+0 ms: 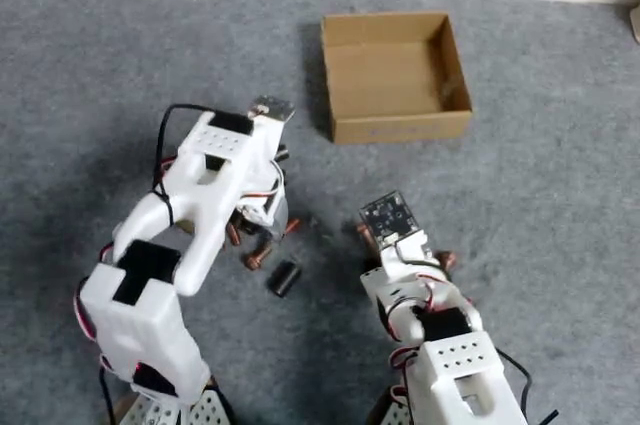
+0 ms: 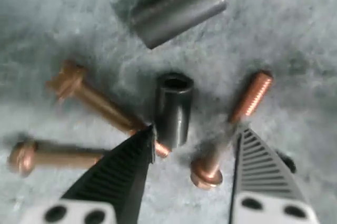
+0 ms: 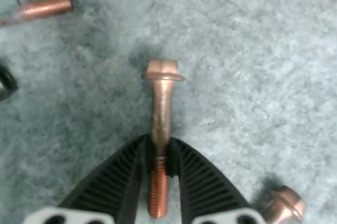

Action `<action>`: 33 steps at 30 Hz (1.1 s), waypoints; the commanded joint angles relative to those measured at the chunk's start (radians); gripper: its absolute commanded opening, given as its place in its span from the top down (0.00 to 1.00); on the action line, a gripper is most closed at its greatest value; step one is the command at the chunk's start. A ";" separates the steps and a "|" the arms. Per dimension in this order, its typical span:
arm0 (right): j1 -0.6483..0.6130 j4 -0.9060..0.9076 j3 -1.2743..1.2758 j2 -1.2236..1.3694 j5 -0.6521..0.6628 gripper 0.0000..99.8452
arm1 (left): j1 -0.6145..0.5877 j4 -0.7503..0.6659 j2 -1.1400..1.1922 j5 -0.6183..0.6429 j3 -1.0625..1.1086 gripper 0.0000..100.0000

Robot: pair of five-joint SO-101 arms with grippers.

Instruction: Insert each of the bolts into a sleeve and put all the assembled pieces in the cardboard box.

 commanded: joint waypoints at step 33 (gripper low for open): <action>-0.007 -0.031 -0.007 -0.015 0.014 1.00 | 0.096 0.064 0.021 -0.055 -0.084 1.00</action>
